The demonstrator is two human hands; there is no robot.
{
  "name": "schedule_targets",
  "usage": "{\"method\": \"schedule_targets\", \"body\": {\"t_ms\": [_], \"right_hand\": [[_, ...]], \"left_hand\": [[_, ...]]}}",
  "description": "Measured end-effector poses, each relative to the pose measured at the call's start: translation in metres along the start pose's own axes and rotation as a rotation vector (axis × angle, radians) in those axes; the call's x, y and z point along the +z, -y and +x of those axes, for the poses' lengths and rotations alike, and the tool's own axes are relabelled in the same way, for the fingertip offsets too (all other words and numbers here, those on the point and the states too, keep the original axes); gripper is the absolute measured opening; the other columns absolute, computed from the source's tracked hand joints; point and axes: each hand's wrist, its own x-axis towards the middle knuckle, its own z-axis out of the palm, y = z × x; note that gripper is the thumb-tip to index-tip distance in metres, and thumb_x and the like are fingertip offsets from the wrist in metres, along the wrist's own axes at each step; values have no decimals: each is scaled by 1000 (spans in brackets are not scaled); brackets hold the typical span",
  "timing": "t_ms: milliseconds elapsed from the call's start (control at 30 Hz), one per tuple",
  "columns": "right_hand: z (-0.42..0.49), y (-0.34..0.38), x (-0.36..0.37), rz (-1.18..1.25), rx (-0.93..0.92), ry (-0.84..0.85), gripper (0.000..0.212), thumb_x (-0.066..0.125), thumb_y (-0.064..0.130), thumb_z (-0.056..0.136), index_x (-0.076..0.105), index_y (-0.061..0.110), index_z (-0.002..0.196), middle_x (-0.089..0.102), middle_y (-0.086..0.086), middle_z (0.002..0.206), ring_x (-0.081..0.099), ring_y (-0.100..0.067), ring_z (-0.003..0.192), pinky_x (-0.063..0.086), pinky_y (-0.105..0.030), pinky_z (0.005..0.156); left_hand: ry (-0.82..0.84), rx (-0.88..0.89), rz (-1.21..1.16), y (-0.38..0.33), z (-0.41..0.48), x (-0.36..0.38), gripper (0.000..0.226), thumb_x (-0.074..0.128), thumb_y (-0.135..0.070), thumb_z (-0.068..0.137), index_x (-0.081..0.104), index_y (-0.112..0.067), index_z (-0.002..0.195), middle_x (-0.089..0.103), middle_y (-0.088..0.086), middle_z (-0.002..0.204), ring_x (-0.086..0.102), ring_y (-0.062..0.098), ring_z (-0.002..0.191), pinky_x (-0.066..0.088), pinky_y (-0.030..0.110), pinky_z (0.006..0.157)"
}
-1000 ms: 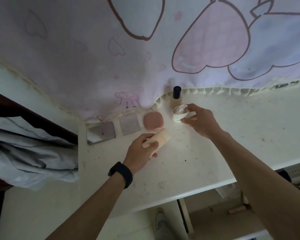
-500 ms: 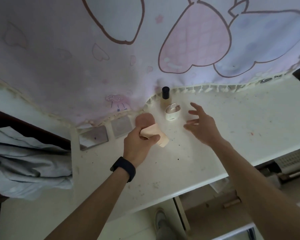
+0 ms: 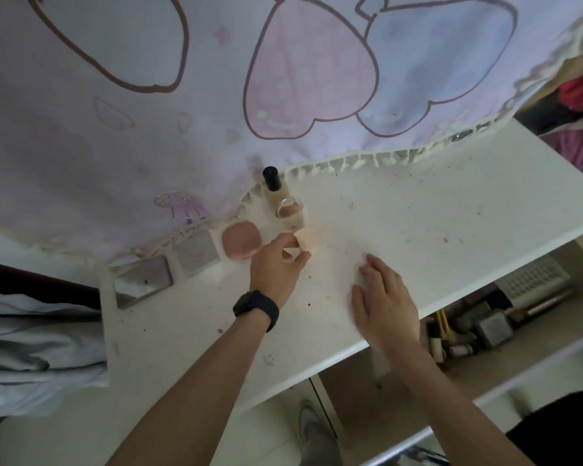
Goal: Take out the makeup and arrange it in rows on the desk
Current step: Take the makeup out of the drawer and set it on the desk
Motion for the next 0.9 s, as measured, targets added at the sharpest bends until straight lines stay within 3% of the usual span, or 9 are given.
{"method": "schedule_targets", "body": {"t_ms": [233,333,400,467,567,700,900], "right_hand": [[0,-4,3,-33,-65,-16,39,42,34,100,61,12,125,53,-3,144,53,-22,127,50,-35,101],[0,-5,5,-46,-72,-28,38,44,33,99,62,11,124,54,-4,143,53,-23,126,49,-35,102],[0,-6,5,-55,-70,-21,37,44,33,99,61,12,125,54,-3,144,52,-22,127,48,-35,103],[-1,-6,5,-63,-68,-17,37,44,33,99,61,12,125,53,-3,145,52,-22,129,48,-36,104],[0,-7,7,-62,-62,-32,37,45,32,99,62,11,124,54,-3,144,52,-23,128,48,-37,104],[0,-6,7,-53,-72,-41,37,45,31,99,62,9,124,55,-5,143,53,-25,127,49,-38,103],[1,-5,6,-61,-63,-6,39,43,32,100,61,10,127,54,-4,145,50,-23,131,43,-36,109]], "left_hand": [[-18,-26,51,11,0,16,24,75,-33,84,62,-30,104,64,-9,94,58,8,85,47,21,70],[-50,-34,30,9,3,23,17,77,-34,83,60,-35,84,60,-8,89,56,9,79,44,19,67],[-71,-17,31,10,5,25,23,76,-33,85,56,-39,75,57,-9,84,55,8,75,42,17,65],[-86,1,71,14,6,24,13,75,-33,86,64,-30,81,57,-5,85,56,11,77,46,22,68],[-86,23,139,19,11,23,16,73,-32,88,69,-17,90,56,-1,87,53,12,74,43,23,67],[-84,33,210,19,12,22,20,72,-32,89,68,-13,91,53,0,88,50,12,73,36,18,63],[-84,50,259,21,12,18,21,72,-33,89,68,-13,93,51,-2,86,49,10,74,41,17,64]]}}
